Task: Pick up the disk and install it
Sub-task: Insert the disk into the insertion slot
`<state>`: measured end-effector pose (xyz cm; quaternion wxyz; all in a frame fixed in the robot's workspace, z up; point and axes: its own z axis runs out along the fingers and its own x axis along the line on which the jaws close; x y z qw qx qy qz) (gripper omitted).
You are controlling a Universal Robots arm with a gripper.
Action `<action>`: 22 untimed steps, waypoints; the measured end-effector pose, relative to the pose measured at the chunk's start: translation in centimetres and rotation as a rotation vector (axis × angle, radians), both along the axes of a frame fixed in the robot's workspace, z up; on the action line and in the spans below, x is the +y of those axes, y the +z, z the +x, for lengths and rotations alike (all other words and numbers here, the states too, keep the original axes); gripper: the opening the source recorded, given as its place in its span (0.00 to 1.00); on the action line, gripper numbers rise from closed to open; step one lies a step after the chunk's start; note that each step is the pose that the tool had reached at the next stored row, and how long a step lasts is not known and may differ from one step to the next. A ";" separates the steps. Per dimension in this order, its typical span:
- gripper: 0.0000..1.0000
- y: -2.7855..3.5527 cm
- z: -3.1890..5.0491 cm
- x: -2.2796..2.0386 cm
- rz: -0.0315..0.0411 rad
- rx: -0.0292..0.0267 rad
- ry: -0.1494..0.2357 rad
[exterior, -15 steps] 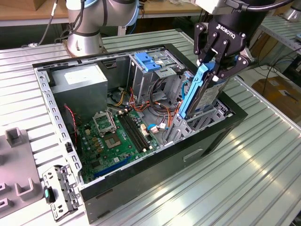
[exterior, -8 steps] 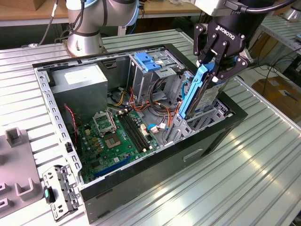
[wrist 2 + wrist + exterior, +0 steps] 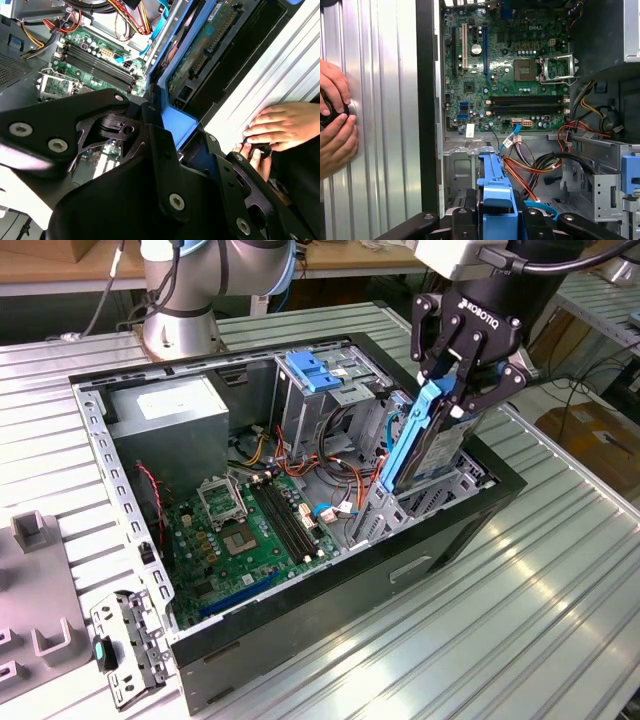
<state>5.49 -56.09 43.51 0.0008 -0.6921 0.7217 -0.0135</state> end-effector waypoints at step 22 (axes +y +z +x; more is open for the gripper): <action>0.11 -3.58 0.00 -0.17 0.0004 -0.0002 0.004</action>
